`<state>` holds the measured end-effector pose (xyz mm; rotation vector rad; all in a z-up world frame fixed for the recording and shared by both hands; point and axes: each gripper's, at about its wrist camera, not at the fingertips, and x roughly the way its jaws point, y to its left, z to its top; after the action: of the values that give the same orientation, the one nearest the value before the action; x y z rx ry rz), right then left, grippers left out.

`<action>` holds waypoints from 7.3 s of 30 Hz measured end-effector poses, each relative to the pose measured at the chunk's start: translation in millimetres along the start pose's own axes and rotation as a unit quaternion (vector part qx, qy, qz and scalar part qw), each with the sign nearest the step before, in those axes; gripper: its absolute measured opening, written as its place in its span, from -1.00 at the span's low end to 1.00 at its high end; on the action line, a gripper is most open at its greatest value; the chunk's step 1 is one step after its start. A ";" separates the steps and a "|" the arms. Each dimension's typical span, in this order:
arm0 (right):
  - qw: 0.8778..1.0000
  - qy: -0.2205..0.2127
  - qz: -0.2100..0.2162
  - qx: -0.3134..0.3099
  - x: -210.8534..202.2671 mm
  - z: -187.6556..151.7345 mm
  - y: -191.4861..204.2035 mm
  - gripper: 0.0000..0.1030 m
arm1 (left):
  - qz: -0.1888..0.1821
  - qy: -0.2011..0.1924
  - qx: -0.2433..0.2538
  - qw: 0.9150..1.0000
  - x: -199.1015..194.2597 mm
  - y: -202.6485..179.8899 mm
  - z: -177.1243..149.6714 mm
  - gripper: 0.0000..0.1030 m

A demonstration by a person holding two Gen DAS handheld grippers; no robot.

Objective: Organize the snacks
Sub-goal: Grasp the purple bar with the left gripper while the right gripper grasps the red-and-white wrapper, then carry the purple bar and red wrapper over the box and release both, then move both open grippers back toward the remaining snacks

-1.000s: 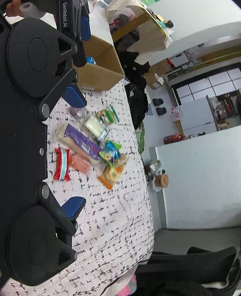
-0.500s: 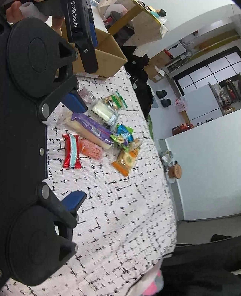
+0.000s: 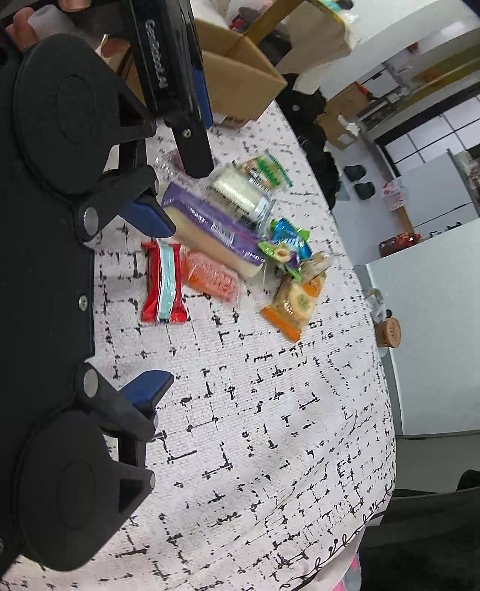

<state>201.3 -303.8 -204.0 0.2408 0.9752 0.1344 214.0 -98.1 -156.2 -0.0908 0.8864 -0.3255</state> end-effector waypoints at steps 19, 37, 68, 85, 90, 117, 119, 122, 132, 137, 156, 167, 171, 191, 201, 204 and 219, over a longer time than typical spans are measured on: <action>1.000 0.025 -0.003 0.015 23.5 5.2 -5.0 0.47 | 0.001 0.038 -0.005 0.999 60.9 -1.4 -12.5 -0.10; 1.000 0.022 -0.015 0.006 38.6 5.6 16.8 0.48 | 0.014 0.031 -0.028 0.999 17.9 15.6 -24.6 -0.40; 0.998 -0.020 -0.039 -0.038 19.0 -11.8 2.4 -0.13 | 0.015 0.046 -0.034 0.998 23.3 13.4 -32.5 -0.40; 0.997 -0.060 0.000 -0.039 -10.0 9.0 34.2 -0.13 | 0.005 -0.020 -0.042 0.999 -29.4 17.4 -11.4 -0.44; 0.997 -0.070 0.011 -0.040 -15.5 15.1 47.0 -0.13 | 0.008 -0.047 -0.050 0.998 -49.6 24.7 -2.6 -0.44; 0.989 -0.092 0.089 -0.075 -16.8 30.6 144.8 -0.13 | 0.094 -0.104 -0.114 0.984 -107.2 109.9 0.0 -0.44; 0.988 -0.092 0.094 -0.078 -15.6 30.8 152.7 -0.13 | 0.100 -0.103 -0.118 0.983 -110.3 117.3 -2.3 -0.44; 0.987 -0.093 0.103 -0.080 -12.9 30.0 163.5 -0.13 | 0.110 -0.099 -0.127 0.981 -114.0 130.0 -4.6 -0.44; 0.984 -0.086 0.125 -0.089 1.4 22.8 196.8 -0.13 | 0.118 -0.085 -0.140 0.979 -114.1 164.0 -8.9 -0.42; 0.983 -0.088 0.129 -0.092 4.8 23.3 206.9 -0.13 | 0.110 -0.105 -0.136 0.979 -125.0 166.1 -8.9 -0.36; 0.981 -0.087 0.132 -0.110 22.2 31.8 236.2 0.45 | 0.159 -0.111 -0.152 0.969 -143.2 183.6 -20.4 0.30; 0.986 -0.097 0.101 -0.086 -4.4 25.0 189.6 0.77 | 0.166 -0.085 -0.137 0.973 -136.9 150.9 -18.2 0.71; 0.987 -0.098 0.091 -0.084 -13.6 25.2 172.2 0.82 | 0.151 -0.087 -0.129 0.976 -135.9 134.3 -18.7 0.85; 0.992 -0.094 0.050 -0.063 -43.8 25.1 94.0 1.00 | 0.099 -0.069 -0.085 0.989 -112.9 73.5 -12.3 1.00; 0.994 -0.086 0.032 -0.050 -50.7 24.6 57.2 1.00 | 0.089 -0.060 -0.060 0.992 -101.3 51.1 -2.8 1.00; 0.995 -0.085 0.031 -0.048 -51.5 24.3 48.5 1.00 | 0.084 -0.053 -0.054 0.994 -96.9 43.7 0.0 1.00; 0.997 -0.075 0.010 -0.026 -47.6 23.2 5.1 1.00 | 0.069 -0.037 -0.032 0.996 -73.2 16.6 12.8 0.99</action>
<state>194.1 -312.6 -152.1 0.2106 0.8185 0.1579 184.9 -59.9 -97.0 -0.0995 0.8255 -0.1630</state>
